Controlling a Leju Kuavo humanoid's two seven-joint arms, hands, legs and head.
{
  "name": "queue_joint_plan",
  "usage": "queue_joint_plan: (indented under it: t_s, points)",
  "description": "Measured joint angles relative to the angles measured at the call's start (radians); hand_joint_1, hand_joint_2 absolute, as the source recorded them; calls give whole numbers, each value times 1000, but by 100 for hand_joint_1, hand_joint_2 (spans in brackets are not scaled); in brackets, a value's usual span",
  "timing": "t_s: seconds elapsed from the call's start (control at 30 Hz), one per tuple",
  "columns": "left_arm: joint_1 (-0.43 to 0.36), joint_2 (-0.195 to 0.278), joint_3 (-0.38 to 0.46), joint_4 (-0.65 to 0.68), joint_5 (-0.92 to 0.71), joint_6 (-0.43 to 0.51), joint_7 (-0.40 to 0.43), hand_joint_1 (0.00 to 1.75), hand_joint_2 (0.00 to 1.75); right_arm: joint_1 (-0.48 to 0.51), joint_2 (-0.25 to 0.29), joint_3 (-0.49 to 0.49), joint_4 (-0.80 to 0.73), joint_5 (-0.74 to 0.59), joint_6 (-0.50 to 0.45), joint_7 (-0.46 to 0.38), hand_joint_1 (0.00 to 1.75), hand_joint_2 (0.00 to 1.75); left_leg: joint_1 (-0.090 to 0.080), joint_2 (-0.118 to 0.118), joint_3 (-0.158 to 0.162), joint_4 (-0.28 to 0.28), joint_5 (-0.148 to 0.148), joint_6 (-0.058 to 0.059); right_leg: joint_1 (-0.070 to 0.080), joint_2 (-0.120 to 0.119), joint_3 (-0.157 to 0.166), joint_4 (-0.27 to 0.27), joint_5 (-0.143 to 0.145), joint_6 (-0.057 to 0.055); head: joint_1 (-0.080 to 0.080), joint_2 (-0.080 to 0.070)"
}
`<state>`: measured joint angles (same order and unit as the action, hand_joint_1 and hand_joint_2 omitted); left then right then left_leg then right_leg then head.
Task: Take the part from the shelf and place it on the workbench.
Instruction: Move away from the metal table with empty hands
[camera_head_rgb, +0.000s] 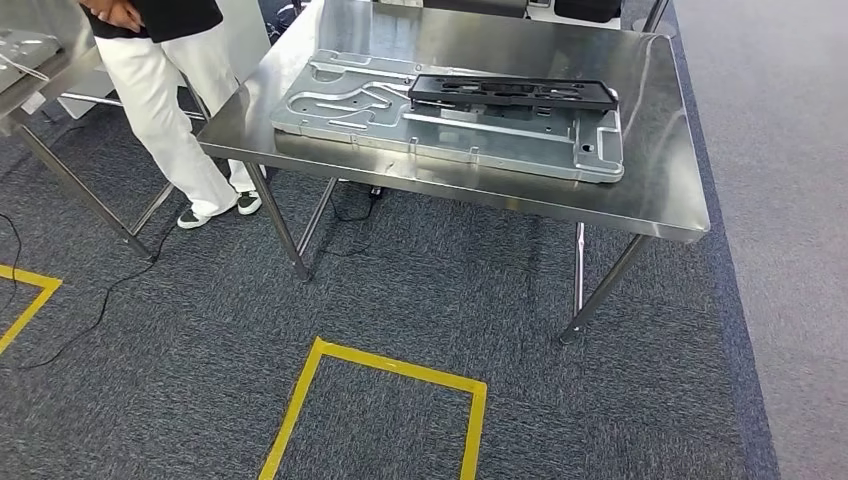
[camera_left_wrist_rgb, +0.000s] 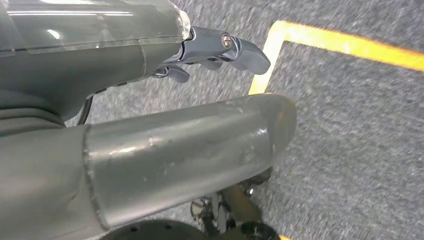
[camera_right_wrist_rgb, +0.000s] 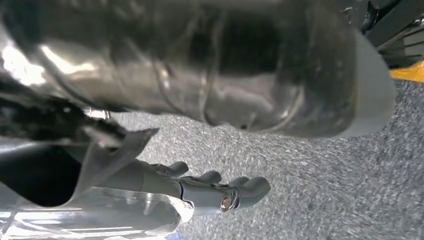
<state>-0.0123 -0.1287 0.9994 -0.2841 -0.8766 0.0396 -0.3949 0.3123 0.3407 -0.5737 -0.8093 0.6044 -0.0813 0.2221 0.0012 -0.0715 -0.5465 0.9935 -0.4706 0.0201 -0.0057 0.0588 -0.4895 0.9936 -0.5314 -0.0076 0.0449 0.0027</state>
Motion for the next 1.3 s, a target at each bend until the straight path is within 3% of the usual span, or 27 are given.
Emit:
queue_joint_plan:
  t_s: [0.03, 0.1, 0.2, 0.23, 0.27, 0.3, 0.33, 0.4, 0.43, 0.47, 0.53, 0.6, 0.63, 0.67, 0.73, 0.77, 0.8, 0.83, 0.9, 0.97, 1.03, 1.07, 1.13, 1.17, 1.23, 1.27, 1.3]
  points:
    - [2, -2, 4, -2, -6, 3, 5, 0, 0, 2, 3, 1, 1, -17, 1, 4, 0, 0, 2, -6, -4, 2, 2, -5, -2, -12, -1, -3, 4, -6, 0, 0]
    - [6, -8, 13, -7, -16, 7, 11, 0, 0, 10, 7, 7, -3, -39, 4, 9, 0, 0, 2, 13, -24, 39, -25, -15, -7, -38, -2, -12, 14, -18, 0, 0]
    - [8, -17, 23, -19, -30, 10, 16, 0, 0, 28, 10, 17, -18, -56, 21, 13, 0, 0, 7, 56, -103, 221, -130, -31, -5, -83, -11, -14, 19, -26, 0, 0]
    - [8, -19, 25, -22, -34, 10, 17, 0, 0, 32, 10, 19, -23, -58, 29, 12, 0, 0, 10, 61, -121, 271, -148, -35, -4, -97, -14, -12, 19, -26, 0, 0]
    - [10, -22, 27, -26, -38, 10, 18, 0, 0, 35, 10, 19, -30, -59, 40, 9, 0, 0, 12, 64, -123, 287, -148, -38, -4, -110, -17, -10, 19, -26, 0, 0]
    - [11, -25, 29, -29, -42, 9, 18, 0, 0, 37, 10, 19, -36, -55, 51, 4, 0, 0, 14, 69, -102, 261, -129, -39, -4, -122, -19, -8, 19, -25, 0, 0]
    - [12, -27, 31, -33, -46, 9, 18, 0, 0, 37, 10, 19, -43, -49, 64, -3, 0, 0, 16, 79, -63, 197, -97, -39, -4, -133, -19, -5, 18, -23, 0, 0]
    - [10, -31, 36, -39, -52, 7, 18, 0, 0, 38, 10, 19, -55, -39, 87, -14, 0, 0, 13, 119, 18, 53, -51, -30, -1, -151, -18, 0, 15, -16, 0, 0]
    - [8, -32, 39, -42, -54, 6, 17, 0, 0, 38, 10, 19, -59, -36, 94, -17, 0, 0, 9, 132, 40, 11, -42, -23, 1, -159, -18, 3, 14, -10, 0, 0]
    - [8, -34, 42, -44, -56, 5, 17, 0, 0, 39, 10, 19, -64, -34, 99, -18, 0, 0, 5, 138, 45, -5, -43, -17, 2, -165, -16, 4, 13, -5, 0, 0]
    - [10, -37, 48, -47, -56, 3, 17, 0, 0, 38, 10, 19, -72, -30, 104, -20, 0, 0, 4, 120, 41, -9, -36, -4, 2, -175, -14, 3, 13, 7, 0, 0]
    - [10, -40, 52, -48, -57, 2, 16, 0, 0, 41, 10, 18, -79, -29, 107, -20, 0, 0, 8, 103, 41, -18, -25, 10, -1, -140, -23, 28, -11, 19, 0, 0]
    - [9, -42, 53, -49, -57, 2, 16, 0, 0, 42, 10, 18, -81, -28, 108, -20, 0, 0, 11, 95, 40, -21, -19, 17, -3, -111, -41, 69, -42, 24, 0, 0]
    - [8, -44, 53, -51, -57, 2, 16, 0, 0, 45, 10, 17, -83, -28, 109, -20, 0, 0, 10, 86, 36, -21, -16, 22, -5, -84, -67, 129, -78, 26, 0, 0]
    - [7, -46, 55, -55, -60, -1, 16, 0, 0, 51, 10, 18, -87, -28, 116, -18, 0, 0, 8, 64, 28, -18, -12, 27, -7, -64, -126, 257, -133, 28, 0, 0]
    - [8, -47, 56, -58, -63, -3, 16, 0, 0, 56, 10, 19, -92, -31, 119, -12, 0, 0, 8, 51, 25, -15, -12, 27, -7, -63, -139, 285, -132, 29, 0, 0]
    - [8, -48, 59, -60, -67, -6, 17, 0, 0, 61, 10, 23, -99, -38, 122, -3, 0, 0, 8, 37, 24, -11, -12, 27, -8, -61, -134, 275, -112, 29, 0, 0]
    - [9, -50, 63, -62, -72, -10, 18, 0, 0, 68, 10, 29, -107, -48, 122, 10, 0, 0, 8, 23, 23, -7, -13, 25, -9, -55, -111, 227, -76, 28, 0, 0]
    - [9, -54, 72, -68, -82, -16, 20, 0, 0, 81, 10, 44, -124, -71, 117, 39, 0, 0, 7, -3, 18, 6, -18, 17, -13, -16, -53, 98, -14, 23, 0, 0]
    - [6, -56, 80, -73, -93, -21, 21, 0, 0, 91, 10, 59, -138, -86, 111, 61, 0, 0, 6, -24, 7, 16, -20, 5, -14, 17, -28, 35, 1, 16, 0, 0]
    - [7, -56, 90, -76, -102, -25, 19, 0, 0, 96, 10, 72, -151, -93, 111, 72, 0, 0, 7, -42, -4, 17, -16, -9, -12, 7, -29, 29, 0, 6, 0, 0]
    - [8, -56, 95, -77, -105, -25, 18, 0, 0, 99, 10, 77, -158, -94, 111, 74, 0, 0, 8, -34, -8, 23, -20, -15, -13, -4, -28, 25, 2, -2, 0, 0]
    - [8, -55, 100, -80, -110, -26, 17, 0, 0, 107, 11, 85, -171, -95, 112, 76, 0, 0, 8, 11, -34, 77, -57, -23, -17, -30, -26, 17, 8, -16, -1, 0]
    - [6, -55, 101, -80, -112, -27, 17, 0, 0, 111, 11, 88, -176, -96, 113, 76, 0, 0, 9, 39, -61, 133, -90, -27, -15, -45, -27, 15, 9, -20, -1, 0]
    - [4, -56, 103, -81, -117, -29, 17, 0, 0, 116, 11, 92, -181, -96, 115, 75, 0, 0, 12, 60, -120, 261, -150, -34, -11, -76, -30, 16, 8, -23, -1, 0]
    - [5, -57, 105, -81, -120, -29, 17, 0, 0, 118, 11, 94, -183, -96, 117, 74, 0, 0, 13, 64, -134, 297, -158, -37, -9, -92, -30, 16, 7, -23, -1, 0]
    - [7, -57, 108, -82, -123, -30, 17, 0, 0, 118, 11, 95, -186, -96, 118, 72, 0, 0, 14, 67, -128, 293, -147, -38, -8, -106, -31, 16, 7, -23, -1, 0]
